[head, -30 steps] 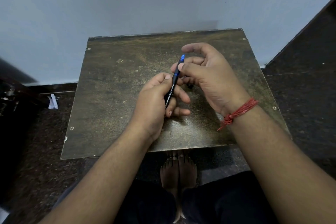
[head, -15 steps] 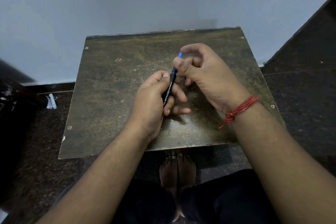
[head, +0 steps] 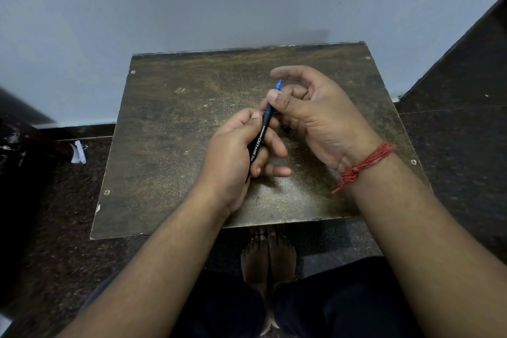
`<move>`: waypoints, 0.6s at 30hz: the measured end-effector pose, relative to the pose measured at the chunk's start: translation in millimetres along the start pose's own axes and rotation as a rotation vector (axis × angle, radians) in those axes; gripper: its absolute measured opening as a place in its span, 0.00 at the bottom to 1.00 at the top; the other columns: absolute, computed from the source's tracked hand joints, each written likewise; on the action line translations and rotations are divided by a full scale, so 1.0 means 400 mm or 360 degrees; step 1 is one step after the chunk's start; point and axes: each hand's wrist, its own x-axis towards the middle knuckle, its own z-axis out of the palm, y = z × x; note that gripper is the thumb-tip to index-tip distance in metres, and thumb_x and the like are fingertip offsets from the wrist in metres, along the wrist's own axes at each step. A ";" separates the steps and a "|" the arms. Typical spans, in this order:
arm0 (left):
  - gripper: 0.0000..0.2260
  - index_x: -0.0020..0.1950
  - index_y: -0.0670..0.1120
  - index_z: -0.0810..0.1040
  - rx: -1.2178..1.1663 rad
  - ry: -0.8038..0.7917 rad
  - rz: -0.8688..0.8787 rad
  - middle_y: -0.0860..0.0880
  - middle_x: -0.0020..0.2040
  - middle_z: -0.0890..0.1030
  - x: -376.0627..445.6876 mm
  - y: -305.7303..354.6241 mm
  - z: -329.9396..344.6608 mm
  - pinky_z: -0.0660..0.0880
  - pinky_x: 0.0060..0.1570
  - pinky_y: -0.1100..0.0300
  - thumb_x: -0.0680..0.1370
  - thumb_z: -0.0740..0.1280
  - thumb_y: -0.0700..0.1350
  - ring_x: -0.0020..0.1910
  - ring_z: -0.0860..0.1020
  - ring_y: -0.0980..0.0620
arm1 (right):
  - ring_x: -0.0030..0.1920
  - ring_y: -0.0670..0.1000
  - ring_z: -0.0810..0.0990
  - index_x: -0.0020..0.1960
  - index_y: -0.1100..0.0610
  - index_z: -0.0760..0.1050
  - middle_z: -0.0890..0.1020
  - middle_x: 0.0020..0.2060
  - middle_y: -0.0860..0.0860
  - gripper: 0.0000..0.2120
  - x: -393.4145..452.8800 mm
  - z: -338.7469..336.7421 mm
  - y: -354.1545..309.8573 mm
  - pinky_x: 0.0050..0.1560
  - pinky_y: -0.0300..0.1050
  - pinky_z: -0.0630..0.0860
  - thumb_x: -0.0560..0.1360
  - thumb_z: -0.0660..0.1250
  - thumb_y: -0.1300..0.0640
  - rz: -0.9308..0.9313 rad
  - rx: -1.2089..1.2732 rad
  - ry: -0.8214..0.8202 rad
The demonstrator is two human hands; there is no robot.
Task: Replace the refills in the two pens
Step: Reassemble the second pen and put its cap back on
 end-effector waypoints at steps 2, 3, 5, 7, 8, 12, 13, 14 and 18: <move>0.11 0.51 0.40 0.73 0.0002 -0.0005 -0.0006 0.44 0.30 0.79 -0.001 -0.001 0.003 0.80 0.27 0.55 0.85 0.55 0.43 0.18 0.62 0.57 | 0.35 0.52 0.81 0.62 0.60 0.73 0.79 0.36 0.55 0.18 -0.001 0.003 0.002 0.40 0.42 0.78 0.74 0.73 0.62 0.0004 -0.0047 0.0039; 0.11 0.51 0.39 0.73 -0.0003 -0.0006 -0.0006 0.44 0.29 0.79 0.000 0.000 0.003 0.80 0.27 0.55 0.85 0.55 0.43 0.17 0.62 0.57 | 0.35 0.50 0.81 0.61 0.60 0.74 0.78 0.36 0.54 0.20 -0.002 0.006 0.002 0.39 0.41 0.78 0.72 0.74 0.59 0.0007 -0.0057 0.0047; 0.11 0.50 0.40 0.73 -0.0013 -0.0001 -0.0001 0.44 0.29 0.79 0.001 0.001 0.001 0.80 0.26 0.56 0.85 0.54 0.43 0.17 0.62 0.57 | 0.37 0.50 0.82 0.61 0.60 0.74 0.81 0.39 0.55 0.22 -0.003 0.008 0.003 0.41 0.40 0.79 0.70 0.74 0.55 -0.0001 -0.0030 0.0054; 0.11 0.49 0.40 0.73 -0.0012 0.0007 0.0004 0.44 0.29 0.79 0.002 0.002 -0.001 0.79 0.26 0.56 0.85 0.54 0.42 0.17 0.62 0.57 | 0.42 0.51 0.84 0.61 0.60 0.72 0.83 0.45 0.58 0.17 -0.002 0.005 0.002 0.44 0.42 0.80 0.74 0.72 0.60 -0.0027 0.0033 0.0057; 0.11 0.49 0.40 0.74 -0.0009 0.0010 0.0005 0.44 0.29 0.79 0.002 0.002 -0.002 0.79 0.26 0.56 0.85 0.54 0.42 0.17 0.62 0.57 | 0.44 0.53 0.84 0.61 0.61 0.72 0.84 0.47 0.59 0.15 -0.002 0.002 0.001 0.46 0.43 0.81 0.76 0.70 0.63 -0.0038 0.0062 0.0055; 0.11 0.49 0.41 0.74 0.0000 0.0008 0.0006 0.44 0.30 0.79 0.001 0.001 -0.001 0.79 0.26 0.56 0.85 0.55 0.43 0.18 0.62 0.57 | 0.51 0.59 0.85 0.63 0.63 0.71 0.86 0.48 0.60 0.14 -0.004 -0.002 0.000 0.51 0.47 0.82 0.78 0.66 0.69 -0.0042 0.0125 -0.0003; 0.11 0.49 0.41 0.74 -0.0003 0.0007 0.0008 0.44 0.30 0.79 0.001 0.001 -0.001 0.79 0.26 0.56 0.85 0.55 0.43 0.18 0.62 0.57 | 0.50 0.58 0.85 0.62 0.62 0.72 0.86 0.46 0.59 0.14 -0.004 0.000 -0.001 0.50 0.47 0.81 0.78 0.66 0.70 -0.0039 0.0114 -0.0004; 0.11 0.49 0.41 0.74 -0.0003 0.0005 0.0009 0.44 0.30 0.79 0.000 0.001 -0.001 0.79 0.27 0.56 0.85 0.55 0.43 0.17 0.62 0.57 | 0.47 0.57 0.85 0.62 0.62 0.72 0.86 0.44 0.59 0.14 -0.004 0.002 -0.002 0.48 0.46 0.81 0.78 0.66 0.69 -0.0036 0.0099 0.0006; 0.11 0.49 0.40 0.73 0.0015 -0.0008 0.0004 0.44 0.29 0.78 -0.002 -0.001 0.004 0.80 0.27 0.55 0.85 0.54 0.42 0.17 0.62 0.57 | 0.35 0.51 0.81 0.61 0.62 0.74 0.78 0.38 0.59 0.17 -0.002 0.010 0.001 0.39 0.42 0.78 0.75 0.72 0.65 -0.0050 -0.0027 0.0112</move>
